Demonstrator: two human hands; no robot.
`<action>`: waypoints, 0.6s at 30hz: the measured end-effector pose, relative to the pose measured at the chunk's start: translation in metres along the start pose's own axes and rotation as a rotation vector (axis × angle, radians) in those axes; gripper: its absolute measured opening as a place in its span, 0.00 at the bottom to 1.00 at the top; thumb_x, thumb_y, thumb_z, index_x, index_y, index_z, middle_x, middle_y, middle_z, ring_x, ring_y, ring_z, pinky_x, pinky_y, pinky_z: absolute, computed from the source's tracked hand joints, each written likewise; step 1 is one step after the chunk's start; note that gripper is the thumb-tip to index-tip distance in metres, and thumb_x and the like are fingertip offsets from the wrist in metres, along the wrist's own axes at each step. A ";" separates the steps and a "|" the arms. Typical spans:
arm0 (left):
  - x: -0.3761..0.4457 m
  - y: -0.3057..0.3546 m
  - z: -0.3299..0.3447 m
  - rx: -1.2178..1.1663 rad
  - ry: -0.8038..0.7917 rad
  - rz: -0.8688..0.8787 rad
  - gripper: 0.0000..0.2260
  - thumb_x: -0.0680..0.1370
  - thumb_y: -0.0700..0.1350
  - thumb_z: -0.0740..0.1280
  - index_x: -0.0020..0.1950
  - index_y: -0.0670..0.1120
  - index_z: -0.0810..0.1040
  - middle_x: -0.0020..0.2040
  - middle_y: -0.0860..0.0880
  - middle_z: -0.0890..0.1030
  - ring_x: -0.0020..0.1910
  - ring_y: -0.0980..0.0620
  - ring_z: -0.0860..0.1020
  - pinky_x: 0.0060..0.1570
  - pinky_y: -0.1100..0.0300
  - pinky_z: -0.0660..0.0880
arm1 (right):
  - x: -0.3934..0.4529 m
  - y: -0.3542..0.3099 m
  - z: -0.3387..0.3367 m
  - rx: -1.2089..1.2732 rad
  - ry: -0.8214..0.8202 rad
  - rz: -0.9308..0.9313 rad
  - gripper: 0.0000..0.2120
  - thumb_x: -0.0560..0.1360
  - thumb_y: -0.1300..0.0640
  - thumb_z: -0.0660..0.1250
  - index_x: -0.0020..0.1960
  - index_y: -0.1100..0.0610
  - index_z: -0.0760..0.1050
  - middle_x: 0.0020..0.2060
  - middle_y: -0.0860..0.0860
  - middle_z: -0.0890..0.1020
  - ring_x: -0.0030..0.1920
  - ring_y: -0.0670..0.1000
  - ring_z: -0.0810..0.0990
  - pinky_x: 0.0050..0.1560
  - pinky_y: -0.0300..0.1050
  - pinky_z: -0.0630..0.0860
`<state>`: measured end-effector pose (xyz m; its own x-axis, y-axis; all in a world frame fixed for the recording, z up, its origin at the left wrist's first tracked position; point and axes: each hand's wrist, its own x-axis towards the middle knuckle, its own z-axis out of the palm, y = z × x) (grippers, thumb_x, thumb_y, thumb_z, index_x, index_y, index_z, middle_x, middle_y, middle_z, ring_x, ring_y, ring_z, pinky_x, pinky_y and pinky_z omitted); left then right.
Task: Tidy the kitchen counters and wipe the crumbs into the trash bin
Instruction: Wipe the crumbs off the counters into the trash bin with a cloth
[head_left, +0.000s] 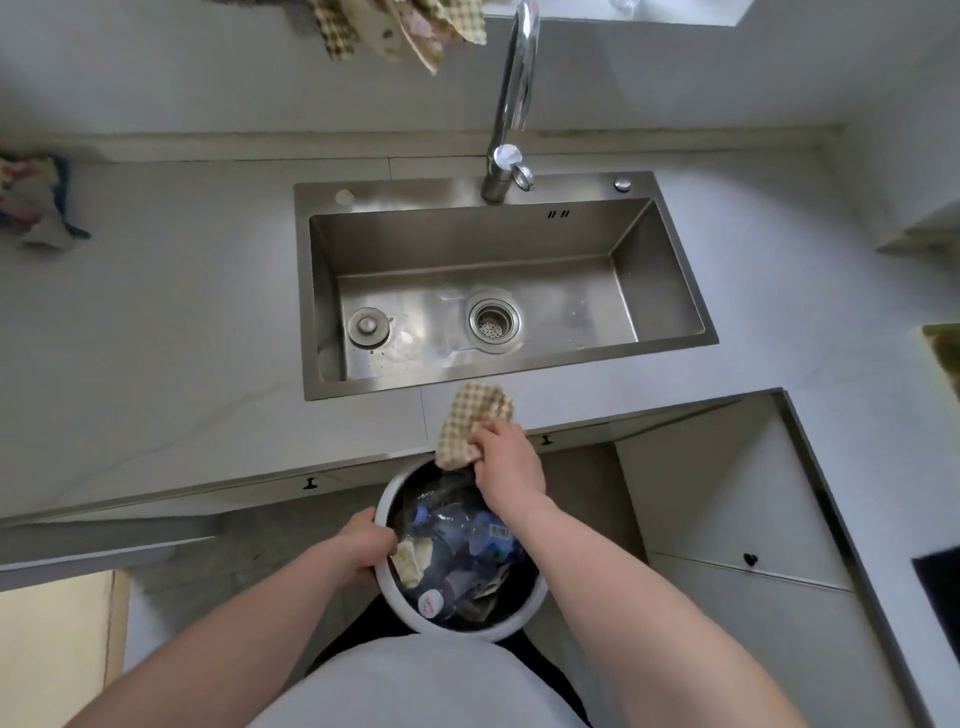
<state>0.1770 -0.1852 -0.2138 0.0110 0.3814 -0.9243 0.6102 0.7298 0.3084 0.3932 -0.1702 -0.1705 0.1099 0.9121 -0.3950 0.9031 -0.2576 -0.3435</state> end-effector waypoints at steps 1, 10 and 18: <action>0.000 0.004 0.002 0.020 0.004 0.003 0.16 0.73 0.32 0.64 0.60 0.44 0.75 0.48 0.40 0.81 0.43 0.42 0.82 0.39 0.51 0.82 | -0.003 0.003 -0.005 0.012 -0.018 0.013 0.20 0.74 0.64 0.65 0.64 0.51 0.79 0.65 0.50 0.76 0.65 0.55 0.74 0.66 0.51 0.74; -0.003 0.053 0.037 0.162 0.000 0.036 0.14 0.75 0.33 0.62 0.59 0.44 0.74 0.43 0.43 0.79 0.37 0.45 0.79 0.29 0.57 0.76 | -0.064 0.090 -0.037 0.209 -0.287 0.125 0.14 0.69 0.58 0.60 0.48 0.46 0.80 0.44 0.43 0.83 0.46 0.49 0.80 0.48 0.47 0.80; -0.007 0.100 0.117 0.084 0.006 0.034 0.13 0.74 0.32 0.61 0.56 0.42 0.75 0.45 0.39 0.79 0.39 0.42 0.80 0.30 0.57 0.77 | -0.035 0.213 -0.120 0.358 0.164 0.187 0.09 0.74 0.55 0.66 0.54 0.46 0.78 0.54 0.43 0.79 0.53 0.48 0.79 0.51 0.44 0.74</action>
<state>0.3305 -0.1809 -0.2023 0.0284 0.4089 -0.9122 0.6741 0.6660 0.3195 0.6315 -0.2188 -0.1269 0.3483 0.8706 -0.3475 0.6636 -0.4908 -0.5646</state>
